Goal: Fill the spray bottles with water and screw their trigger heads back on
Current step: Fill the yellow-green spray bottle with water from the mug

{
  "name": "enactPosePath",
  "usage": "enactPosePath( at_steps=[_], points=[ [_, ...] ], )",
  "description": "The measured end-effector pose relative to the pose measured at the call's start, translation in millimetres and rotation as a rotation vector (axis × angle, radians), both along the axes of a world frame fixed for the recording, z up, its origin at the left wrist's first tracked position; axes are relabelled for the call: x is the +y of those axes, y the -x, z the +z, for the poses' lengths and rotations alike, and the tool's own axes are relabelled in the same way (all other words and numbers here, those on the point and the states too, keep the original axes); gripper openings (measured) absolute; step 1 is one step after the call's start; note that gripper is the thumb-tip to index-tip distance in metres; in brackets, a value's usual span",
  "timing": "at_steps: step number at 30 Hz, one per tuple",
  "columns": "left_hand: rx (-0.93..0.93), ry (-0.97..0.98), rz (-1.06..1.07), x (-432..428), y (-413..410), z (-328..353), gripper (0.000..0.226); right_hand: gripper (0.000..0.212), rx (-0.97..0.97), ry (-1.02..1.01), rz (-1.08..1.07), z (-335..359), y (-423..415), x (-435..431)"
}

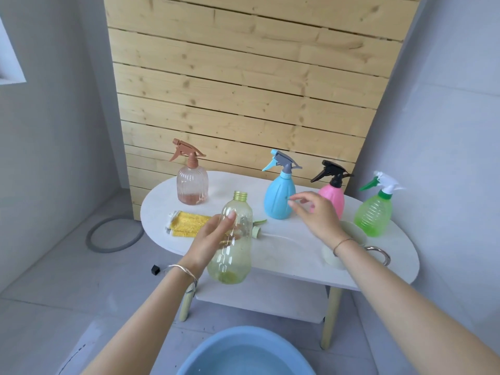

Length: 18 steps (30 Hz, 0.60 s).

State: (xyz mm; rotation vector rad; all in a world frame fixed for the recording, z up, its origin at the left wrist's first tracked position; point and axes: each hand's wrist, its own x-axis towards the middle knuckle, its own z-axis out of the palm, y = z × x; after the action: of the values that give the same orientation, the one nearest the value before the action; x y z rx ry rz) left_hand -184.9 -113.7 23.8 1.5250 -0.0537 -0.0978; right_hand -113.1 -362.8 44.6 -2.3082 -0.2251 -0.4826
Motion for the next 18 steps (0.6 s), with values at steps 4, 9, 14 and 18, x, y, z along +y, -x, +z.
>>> enactPosePath(
  at_steps=[4, 9, 14, 18],
  points=[
    [-0.018, -0.007, -0.037, -22, 5, 0, 0.051, 0.025, -0.086, 0.038, -0.254, 2, 23, -66],
    [-0.031, -0.046, -0.076, -50, 19, 0, 0.051, 0.035, 0.212, -0.16, -0.515, -39, 46, -129],
    [-0.031, -0.095, -0.107, -57, 38, -3, 0.052, 0.029, 0.281, -0.365, -0.449, -64, 82, -139],
    [-0.036, -0.135, -0.087, -48, 62, -6, 0.071, 0.021, 0.223, -0.535, -0.45, -62, 116, -138]
  ],
)
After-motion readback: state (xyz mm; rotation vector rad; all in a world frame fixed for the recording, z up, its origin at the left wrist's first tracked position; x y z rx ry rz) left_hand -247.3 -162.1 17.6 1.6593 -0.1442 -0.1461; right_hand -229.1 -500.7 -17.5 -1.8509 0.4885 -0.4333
